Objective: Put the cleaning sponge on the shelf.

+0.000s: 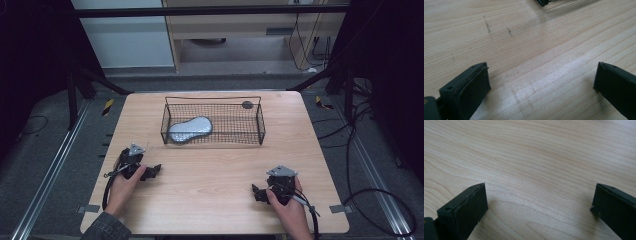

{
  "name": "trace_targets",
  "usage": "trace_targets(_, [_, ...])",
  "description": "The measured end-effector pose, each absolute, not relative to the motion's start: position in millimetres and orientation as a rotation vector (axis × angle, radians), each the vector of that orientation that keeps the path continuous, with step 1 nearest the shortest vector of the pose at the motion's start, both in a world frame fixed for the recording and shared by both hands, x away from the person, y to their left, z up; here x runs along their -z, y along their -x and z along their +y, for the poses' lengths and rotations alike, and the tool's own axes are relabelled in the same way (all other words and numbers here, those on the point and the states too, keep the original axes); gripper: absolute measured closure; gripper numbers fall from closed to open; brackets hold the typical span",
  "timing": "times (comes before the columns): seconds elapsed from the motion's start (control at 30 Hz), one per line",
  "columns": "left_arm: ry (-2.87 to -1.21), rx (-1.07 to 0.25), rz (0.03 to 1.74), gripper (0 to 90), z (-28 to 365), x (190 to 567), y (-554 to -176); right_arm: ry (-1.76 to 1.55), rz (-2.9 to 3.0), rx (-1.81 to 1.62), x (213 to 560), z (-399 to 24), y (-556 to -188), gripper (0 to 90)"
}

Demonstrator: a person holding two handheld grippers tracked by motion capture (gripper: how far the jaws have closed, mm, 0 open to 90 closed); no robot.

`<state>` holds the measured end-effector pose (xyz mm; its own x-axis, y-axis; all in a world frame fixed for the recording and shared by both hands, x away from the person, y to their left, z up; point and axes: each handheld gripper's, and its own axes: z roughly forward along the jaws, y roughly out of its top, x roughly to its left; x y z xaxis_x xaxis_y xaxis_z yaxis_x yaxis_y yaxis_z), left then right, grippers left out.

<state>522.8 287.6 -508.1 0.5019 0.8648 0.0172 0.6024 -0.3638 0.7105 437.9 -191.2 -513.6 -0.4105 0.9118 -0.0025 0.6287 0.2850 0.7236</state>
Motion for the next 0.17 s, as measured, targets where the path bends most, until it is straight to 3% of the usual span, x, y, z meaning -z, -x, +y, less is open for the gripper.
trace_targets(0.17, [-2.096, -0.522, 1.198, 0.0, 287.5, 508.1, -522.8, -1.383, 2.142, -0.915, 513.6, -191.2, -438.0, 0.3])
